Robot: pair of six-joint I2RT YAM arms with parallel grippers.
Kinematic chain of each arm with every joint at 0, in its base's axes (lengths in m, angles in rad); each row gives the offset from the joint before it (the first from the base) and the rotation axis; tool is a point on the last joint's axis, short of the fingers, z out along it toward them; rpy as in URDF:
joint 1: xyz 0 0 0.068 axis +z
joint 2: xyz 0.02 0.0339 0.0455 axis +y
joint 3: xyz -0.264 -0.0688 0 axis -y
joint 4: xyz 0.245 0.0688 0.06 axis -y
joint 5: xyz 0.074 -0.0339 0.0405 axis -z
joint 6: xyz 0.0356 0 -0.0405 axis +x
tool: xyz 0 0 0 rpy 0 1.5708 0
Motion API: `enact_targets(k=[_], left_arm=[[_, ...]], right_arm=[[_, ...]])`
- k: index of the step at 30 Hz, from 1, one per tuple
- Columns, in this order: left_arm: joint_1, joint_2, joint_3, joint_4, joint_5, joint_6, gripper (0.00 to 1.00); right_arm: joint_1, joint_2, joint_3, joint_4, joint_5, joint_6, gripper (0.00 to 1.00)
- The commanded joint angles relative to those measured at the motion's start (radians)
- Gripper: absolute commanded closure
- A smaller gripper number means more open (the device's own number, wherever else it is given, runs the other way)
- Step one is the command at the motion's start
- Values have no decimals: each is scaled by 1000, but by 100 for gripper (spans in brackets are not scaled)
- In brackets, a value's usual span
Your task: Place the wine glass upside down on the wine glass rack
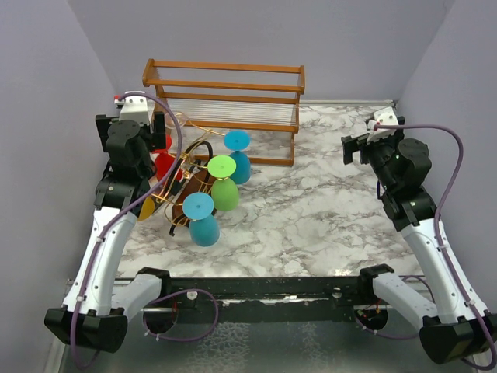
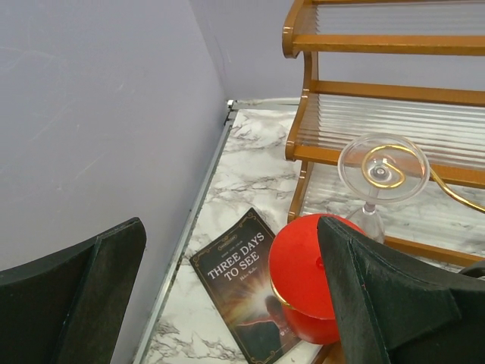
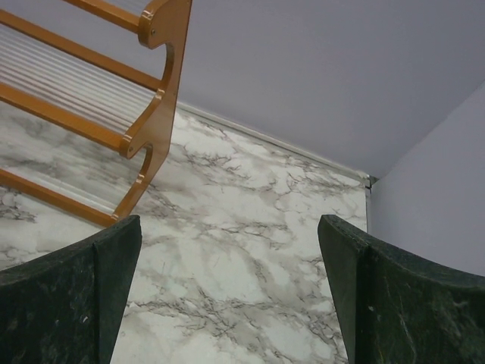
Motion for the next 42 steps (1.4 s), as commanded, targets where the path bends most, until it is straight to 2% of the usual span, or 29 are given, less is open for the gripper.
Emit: enact_targets(k=[1,10,29,42], left_arm=[[5,-45,11,32,46,5,1],[10,-58,6,-9,199,1,1],[88,-158,-6,-55,271,-30,1],[127,-159,23,-90,348,-37,1]], right_arm=[[-6,25,57,-50,-27,-51,0],[-6,49,111,-136,11,-34,0],[-6,-47,86,-213,56,-19,0],[-6,-79,99,-224,56,0,0]])
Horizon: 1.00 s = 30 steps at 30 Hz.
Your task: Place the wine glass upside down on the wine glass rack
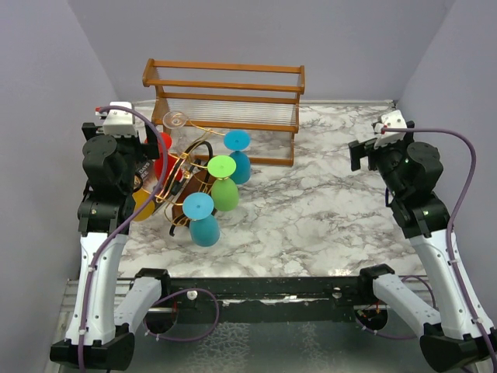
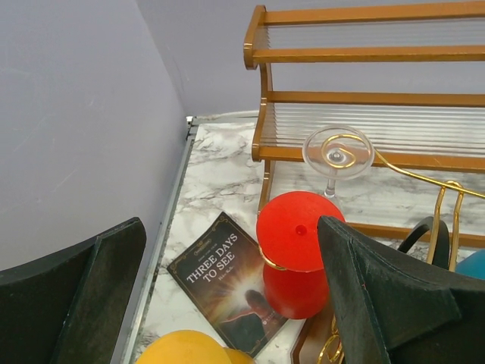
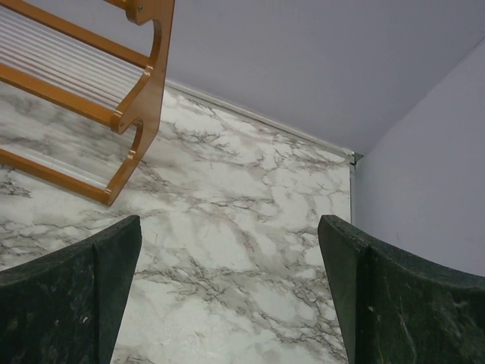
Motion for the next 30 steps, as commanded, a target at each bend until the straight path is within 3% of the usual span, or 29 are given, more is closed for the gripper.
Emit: enact_targets(k=[1,14,30], left_arm=[[10,-10,26,-10,62,-16,1],[15,-8,35,-27,87,-6,1],[29,-13,29,-18,20,-35,1]], right_arm=[[-6,-26,22,-20,20,13,0],[-6,-1,82,-10,57,-37,0],[-6,-3,68,-2,48,-20,0]])
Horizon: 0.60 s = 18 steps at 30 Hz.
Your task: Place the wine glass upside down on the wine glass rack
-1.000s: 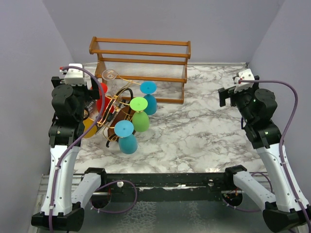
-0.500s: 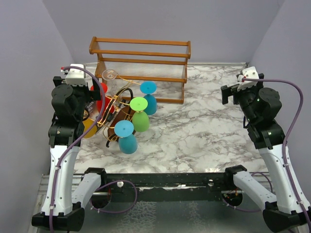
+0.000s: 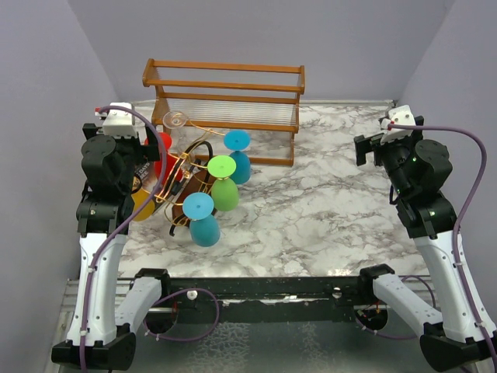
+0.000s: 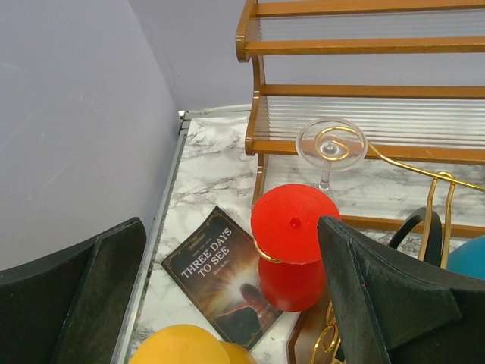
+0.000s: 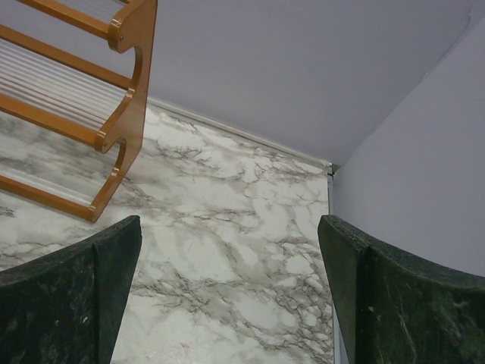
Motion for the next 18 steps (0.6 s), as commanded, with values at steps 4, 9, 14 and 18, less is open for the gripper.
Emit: enact_targets(k=[4,9,14,18], left_arm=[[17,-7,38,6,-29,-25,1],[17,-9,33,-2,-24,-21,1],[18,-20,45,-18,-34,-17,1],[20,-29,49,-24,-52,-11,1]], right_arm=[[-6,1,8,10,20,11,0],[-8,-4,6,10,22,12,0],[-7,-15,2,6,23,14,0],[-7,-22,1,5,45,10,0]])
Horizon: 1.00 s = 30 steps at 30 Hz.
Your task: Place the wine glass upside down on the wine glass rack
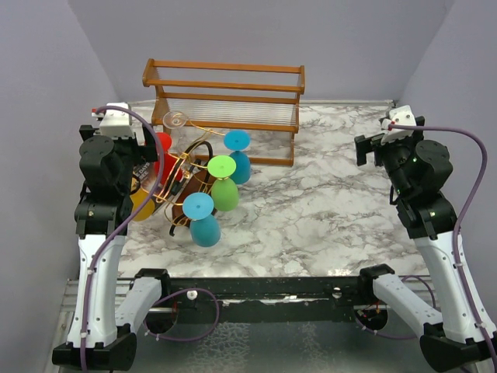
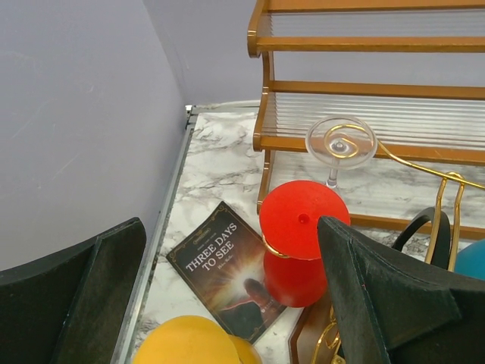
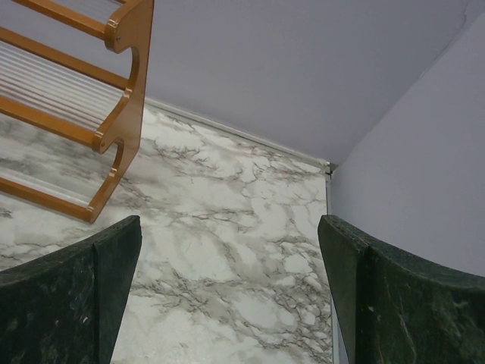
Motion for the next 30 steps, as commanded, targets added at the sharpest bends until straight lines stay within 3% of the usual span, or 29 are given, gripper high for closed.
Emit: enact_targets(k=[1,30], left_arm=[[10,-32,33,2,-34,2,1],[22,-68,-15,6,16,20,1]], right_arm=[[-7,-24,-1,2,41,9,0],[-20,-22,-4,-9,7,17,0]])
